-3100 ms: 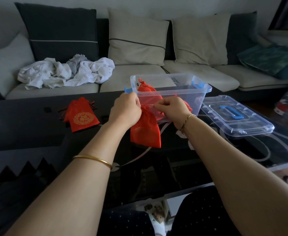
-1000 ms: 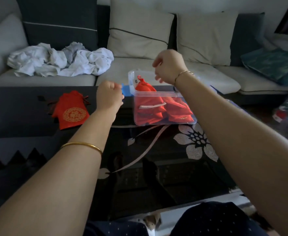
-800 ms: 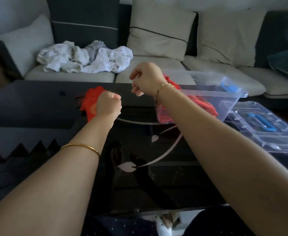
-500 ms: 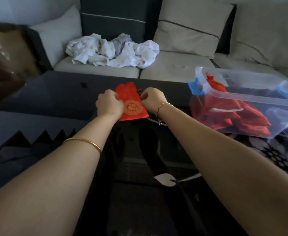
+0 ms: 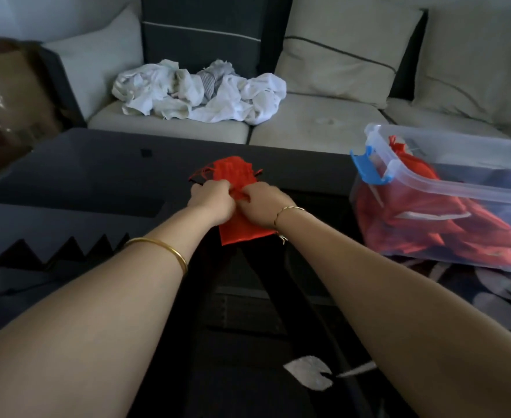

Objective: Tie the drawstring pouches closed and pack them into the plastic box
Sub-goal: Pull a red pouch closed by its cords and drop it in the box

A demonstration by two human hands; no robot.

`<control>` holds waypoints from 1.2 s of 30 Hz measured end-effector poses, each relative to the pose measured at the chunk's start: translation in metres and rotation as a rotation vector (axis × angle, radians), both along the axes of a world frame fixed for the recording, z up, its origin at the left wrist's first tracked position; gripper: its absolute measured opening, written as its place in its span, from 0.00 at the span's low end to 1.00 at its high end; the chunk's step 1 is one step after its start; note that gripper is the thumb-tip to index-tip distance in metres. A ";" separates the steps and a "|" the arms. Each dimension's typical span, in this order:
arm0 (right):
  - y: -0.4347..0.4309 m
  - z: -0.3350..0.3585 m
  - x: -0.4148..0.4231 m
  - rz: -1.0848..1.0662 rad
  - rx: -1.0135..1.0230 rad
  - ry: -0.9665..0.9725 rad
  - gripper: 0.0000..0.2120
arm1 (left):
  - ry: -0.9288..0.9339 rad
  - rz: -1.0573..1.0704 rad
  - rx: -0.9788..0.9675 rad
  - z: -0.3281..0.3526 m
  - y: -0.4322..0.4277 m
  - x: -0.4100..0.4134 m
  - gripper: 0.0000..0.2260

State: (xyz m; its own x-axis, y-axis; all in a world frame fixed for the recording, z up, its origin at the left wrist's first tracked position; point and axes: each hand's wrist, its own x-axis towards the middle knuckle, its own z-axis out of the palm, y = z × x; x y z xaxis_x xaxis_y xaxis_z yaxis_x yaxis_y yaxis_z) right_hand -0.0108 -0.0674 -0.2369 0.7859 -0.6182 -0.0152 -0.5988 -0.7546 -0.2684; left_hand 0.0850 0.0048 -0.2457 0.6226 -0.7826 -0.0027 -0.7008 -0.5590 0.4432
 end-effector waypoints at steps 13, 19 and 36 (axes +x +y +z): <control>0.062 0.032 -0.154 -0.007 -0.002 0.193 0.19 | 0.138 -0.232 0.011 0.024 0.064 -0.143 0.11; 0.059 0.037 -0.195 -0.252 0.169 -0.170 0.16 | 0.074 -0.074 -0.114 0.037 0.078 -0.177 0.22; 0.053 0.057 -0.255 -0.400 0.897 -0.605 0.10 | 0.544 -0.193 -0.365 0.088 0.074 -0.196 0.09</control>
